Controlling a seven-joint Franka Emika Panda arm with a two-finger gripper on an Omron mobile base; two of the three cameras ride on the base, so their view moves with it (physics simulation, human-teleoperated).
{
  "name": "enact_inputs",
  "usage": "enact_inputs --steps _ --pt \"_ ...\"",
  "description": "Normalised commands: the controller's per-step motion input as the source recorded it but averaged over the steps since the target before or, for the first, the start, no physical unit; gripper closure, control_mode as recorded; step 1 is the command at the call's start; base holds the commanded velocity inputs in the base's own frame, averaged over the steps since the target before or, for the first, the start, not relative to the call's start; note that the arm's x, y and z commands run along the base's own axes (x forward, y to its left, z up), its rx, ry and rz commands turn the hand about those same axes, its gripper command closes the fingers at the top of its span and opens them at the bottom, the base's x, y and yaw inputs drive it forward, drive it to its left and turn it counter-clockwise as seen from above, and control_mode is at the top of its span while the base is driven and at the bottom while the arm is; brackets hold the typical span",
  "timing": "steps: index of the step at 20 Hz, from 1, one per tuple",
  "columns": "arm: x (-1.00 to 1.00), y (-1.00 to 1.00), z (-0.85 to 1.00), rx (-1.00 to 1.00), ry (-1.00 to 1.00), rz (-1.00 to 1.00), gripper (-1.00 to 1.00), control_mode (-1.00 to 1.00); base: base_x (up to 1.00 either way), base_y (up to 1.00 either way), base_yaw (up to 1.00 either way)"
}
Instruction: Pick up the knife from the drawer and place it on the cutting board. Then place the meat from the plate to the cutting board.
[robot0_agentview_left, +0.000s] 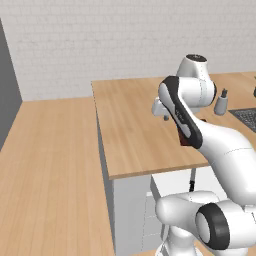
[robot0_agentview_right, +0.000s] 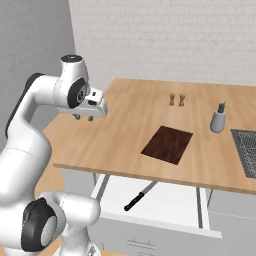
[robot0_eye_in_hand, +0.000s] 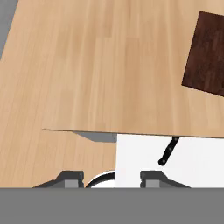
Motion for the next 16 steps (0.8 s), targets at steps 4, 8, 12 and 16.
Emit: enact_inputs --steps 4,8,12,16 --pt "0.00 0.00 0.00 0.00 0.00 0.00 -1.00 -1.00 0.00 0.00 0.00" --pt "-0.13 -0.01 -0.11 -0.02 0.04 0.00 -1.00 -1.00 0.00 0.00 0.00" --pt "-0.50 -0.63 -0.44 -0.04 0.06 0.03 -1.00 -1.00 0.00 0.00 0.00" --pt "-0.89 -1.00 -0.52 0.00 0.04 0.00 -1.00 -1.00 0.00 0.00 0.00"
